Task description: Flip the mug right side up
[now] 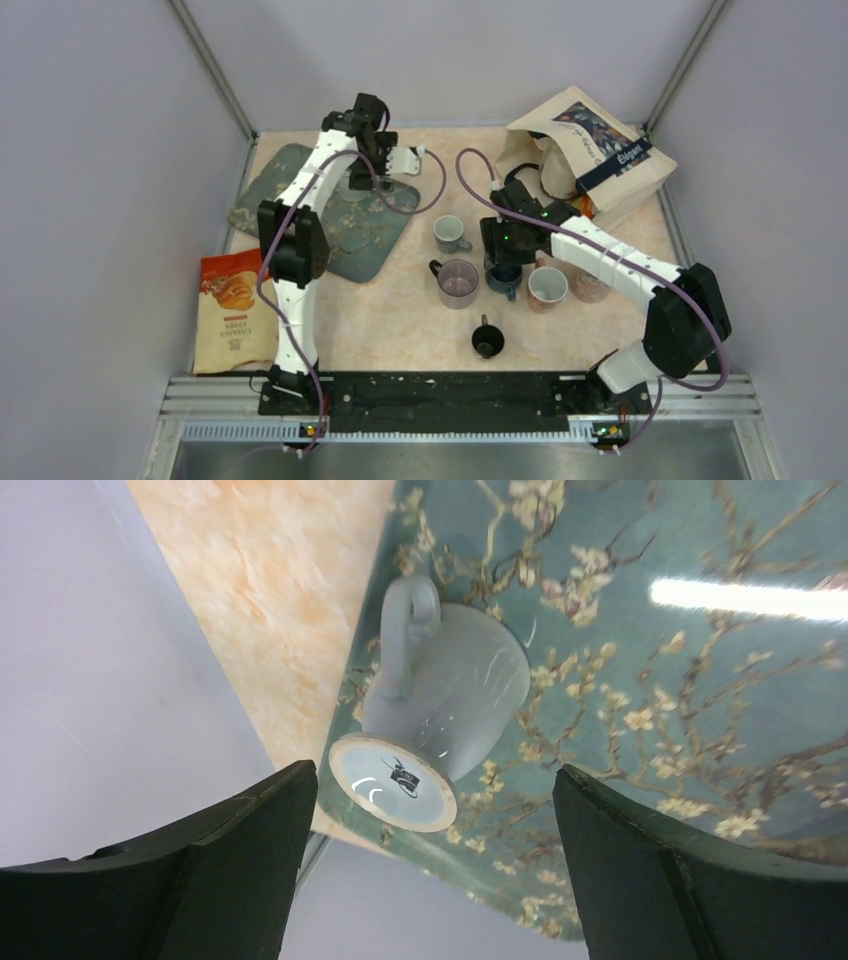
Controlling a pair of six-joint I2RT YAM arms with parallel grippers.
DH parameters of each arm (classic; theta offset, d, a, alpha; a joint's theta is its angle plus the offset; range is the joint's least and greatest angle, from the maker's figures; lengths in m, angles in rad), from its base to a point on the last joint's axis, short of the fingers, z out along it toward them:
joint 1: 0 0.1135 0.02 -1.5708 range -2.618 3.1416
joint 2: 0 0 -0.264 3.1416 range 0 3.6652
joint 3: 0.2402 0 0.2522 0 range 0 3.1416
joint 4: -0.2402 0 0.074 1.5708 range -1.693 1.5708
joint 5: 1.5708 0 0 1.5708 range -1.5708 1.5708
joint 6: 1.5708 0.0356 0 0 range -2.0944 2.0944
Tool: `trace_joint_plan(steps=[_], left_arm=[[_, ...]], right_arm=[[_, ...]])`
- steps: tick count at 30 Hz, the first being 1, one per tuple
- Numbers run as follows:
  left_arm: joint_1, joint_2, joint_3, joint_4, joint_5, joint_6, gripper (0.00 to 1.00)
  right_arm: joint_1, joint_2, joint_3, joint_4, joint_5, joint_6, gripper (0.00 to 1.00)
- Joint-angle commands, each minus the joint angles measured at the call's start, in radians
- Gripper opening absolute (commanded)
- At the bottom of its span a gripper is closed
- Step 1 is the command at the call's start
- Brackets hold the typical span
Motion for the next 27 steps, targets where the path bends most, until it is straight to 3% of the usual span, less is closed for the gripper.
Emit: trace_joint_plan(steps=[1, 5, 8, 17, 24, 27], left_arm=[[-0.002, -0.045, 0.056, -0.064, 0.196, -0.088, 0.94], [-0.003, 0.035, 0.078, 0.020, 0.136, -0.137, 0.94], [-0.002, 0.104, 0.142, 0.087, 0.078, -0.157, 0.82], [0.006, 0.257, 0.233, 0.119, -0.119, -0.097, 0.78], [0.019, 0.275, 0.209, 0.053, -0.159, -0.091, 0.63], [0.024, 0.252, 0.157, 0.043, -0.162, -0.086, 0.45]], right_arm=[[-0.011, -0.057, 0.068, -0.004, 0.005, -0.017, 0.59], [-0.011, -0.076, 0.075, -0.010, 0.003, -0.022, 0.61], [-0.011, -0.090, 0.071, -0.016, 0.009, -0.022, 0.62], [-0.012, -0.116, 0.048, -0.016, 0.003, -0.012, 0.62], [-0.012, -0.128, 0.049, -0.012, -0.001, -0.014, 0.62], [-0.012, -0.131, 0.045, -0.009, -0.007, -0.013, 0.62]])
